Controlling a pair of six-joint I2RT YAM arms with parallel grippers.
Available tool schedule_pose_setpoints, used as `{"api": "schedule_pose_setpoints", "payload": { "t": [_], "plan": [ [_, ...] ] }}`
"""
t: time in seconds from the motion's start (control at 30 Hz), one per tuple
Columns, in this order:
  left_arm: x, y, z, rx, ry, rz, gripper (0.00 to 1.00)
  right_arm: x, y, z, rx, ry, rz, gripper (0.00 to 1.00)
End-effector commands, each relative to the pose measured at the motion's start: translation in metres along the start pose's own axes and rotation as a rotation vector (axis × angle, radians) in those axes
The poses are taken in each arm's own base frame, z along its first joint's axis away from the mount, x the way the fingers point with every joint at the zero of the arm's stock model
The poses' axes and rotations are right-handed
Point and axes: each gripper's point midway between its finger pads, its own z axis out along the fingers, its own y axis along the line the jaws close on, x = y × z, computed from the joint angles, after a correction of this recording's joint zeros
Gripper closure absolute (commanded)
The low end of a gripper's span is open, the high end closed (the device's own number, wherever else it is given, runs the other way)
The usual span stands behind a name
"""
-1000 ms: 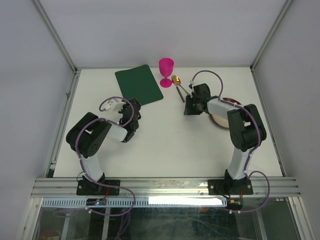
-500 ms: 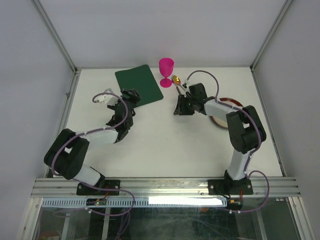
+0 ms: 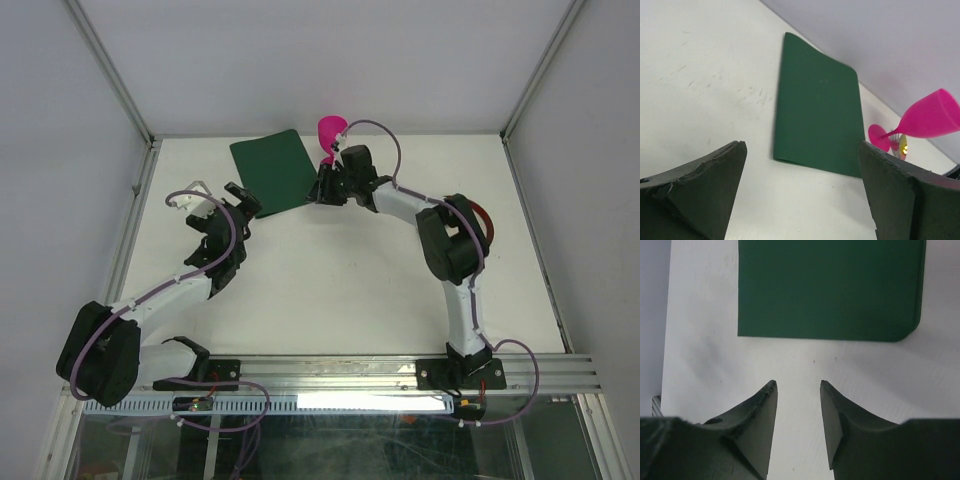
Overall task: Set the dinner table for one person
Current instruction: Move the napkin to the center of the board.
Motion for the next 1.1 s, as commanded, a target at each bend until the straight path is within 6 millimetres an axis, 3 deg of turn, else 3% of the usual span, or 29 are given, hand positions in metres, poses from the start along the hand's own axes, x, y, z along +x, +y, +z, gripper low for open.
{"api": "schedule_pose_setpoints", "payload": {
  "t": [0.0,0.2,0.57,1.07],
  "plan": [
    [-0.007,0.003,-0.001,0.004,-0.016,0.014,0.02,-0.030,0.003,0.018,-0.022,-0.054,-0.013,0.58],
    [-0.012,0.005,0.002,-0.002,-0.034,0.030,0.01,-0.037,-0.018,0.030,0.041,-0.052,-0.027,0.59],
    [-0.009,0.023,0.004,-0.034,-0.042,0.038,0.01,-0.046,-0.059,0.031,0.118,-0.055,-0.007,0.59],
    [-0.008,0.029,0.006,-0.049,-0.050,0.047,0.01,-0.046,-0.071,0.040,0.111,-0.042,0.015,0.60]
  ]
}}
